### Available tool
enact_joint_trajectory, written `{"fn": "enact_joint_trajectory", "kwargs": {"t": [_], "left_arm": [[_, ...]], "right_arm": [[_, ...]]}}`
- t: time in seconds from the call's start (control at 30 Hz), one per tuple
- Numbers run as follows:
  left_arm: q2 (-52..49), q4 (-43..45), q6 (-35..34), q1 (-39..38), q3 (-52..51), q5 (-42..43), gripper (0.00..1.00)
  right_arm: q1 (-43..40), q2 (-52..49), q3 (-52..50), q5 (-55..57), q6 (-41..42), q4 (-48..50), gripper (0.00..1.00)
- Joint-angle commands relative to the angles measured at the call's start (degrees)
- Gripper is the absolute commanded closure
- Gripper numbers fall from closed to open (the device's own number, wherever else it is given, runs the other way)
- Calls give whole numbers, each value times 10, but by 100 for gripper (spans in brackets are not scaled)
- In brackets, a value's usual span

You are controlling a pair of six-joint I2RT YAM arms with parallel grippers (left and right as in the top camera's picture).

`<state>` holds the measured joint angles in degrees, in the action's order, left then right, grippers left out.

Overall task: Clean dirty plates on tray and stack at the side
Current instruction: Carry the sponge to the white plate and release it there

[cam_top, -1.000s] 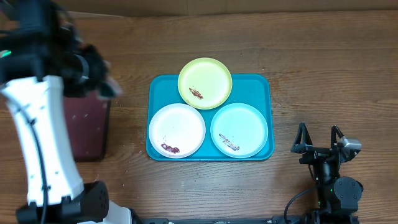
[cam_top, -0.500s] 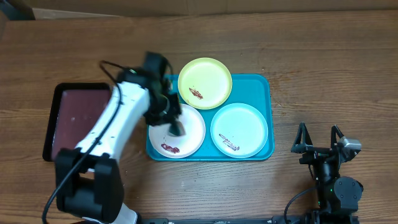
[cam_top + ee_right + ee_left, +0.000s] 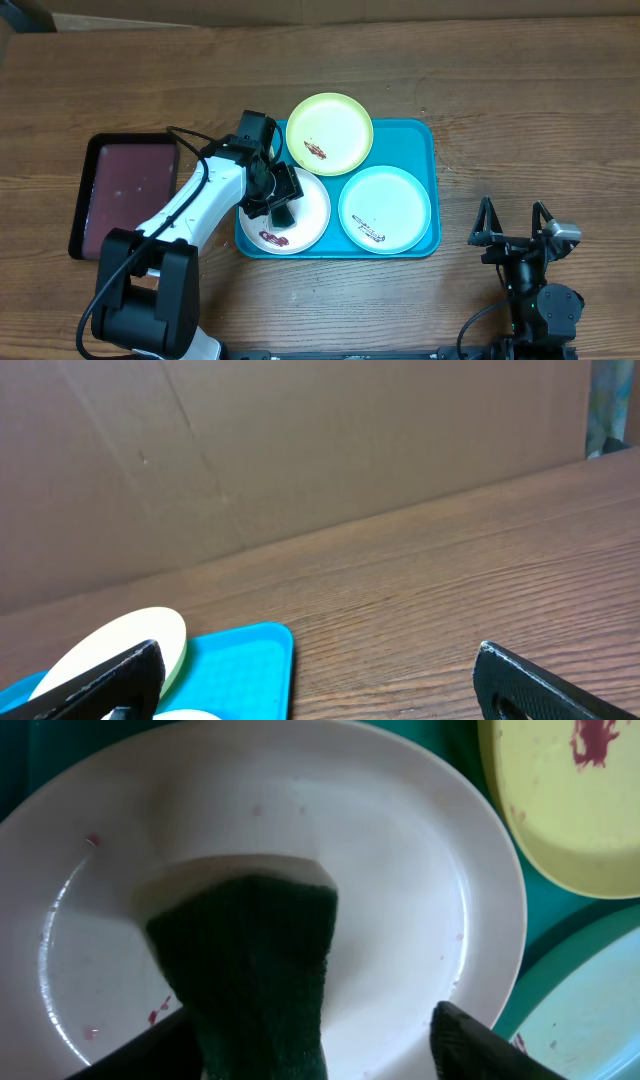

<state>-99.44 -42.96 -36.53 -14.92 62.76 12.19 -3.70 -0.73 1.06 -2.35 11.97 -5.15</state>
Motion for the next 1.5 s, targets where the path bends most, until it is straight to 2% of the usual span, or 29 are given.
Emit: {"fn": "enact_joint_trajectory", "kwargs": {"t": [0.0,0.13,0.3,0.43,0.53,0.6,0.63,0.7,0.8,0.97,1.13,1.17,1.3,1.4,1.47], "left_arm": [[3,2,-11,-1,-1,2,18],[5,-13,37,5,37,31,17],[17,-104,64,34,161,43,16],[32,-201,72,78,261,22,14],[40,-252,72,122,307,14,11],[44,-276,72,148,316,14,6],[46,-287,72,158,316,13,0],[44,-309,72,172,315,2,0],[41,-338,72,180,314,-29,0],[41,-344,72,179,312,-52,0],[41,-343,69,179,312,-51,0],[41,-343,69,179,312,-51,0],[41,-344,68,179,312,-51,0],[41,-343,68,179,312,-51,0],[41,-343,67,179,312,-51,0]], "right_arm": [[-1,5,-6,3,-2,4,0],[-1,5,-6,3,-2,4,0],[-1,5,-6,-1,2,9,0],[-1,5,-6,-114,114,28,0],[-1,5,-6,-216,219,84,0],[-1,5,-6,-269,224,143,0],[-1,5,-6,-292,224,185,0],[-1,5,1,-314,224,257,0],[-1,-5,55,-333,200,252,0],[-1,-120,234,-411,23,49,0],[1,-344,486,-473,-170,-252,0],[6,-402,555,-471,-224,-336,0],[57,-570,757,-388,-345,-570,0],[141,-693,891,-293,-362,-699,0],[196,-757,943,-252,-362,-735,0]]}}
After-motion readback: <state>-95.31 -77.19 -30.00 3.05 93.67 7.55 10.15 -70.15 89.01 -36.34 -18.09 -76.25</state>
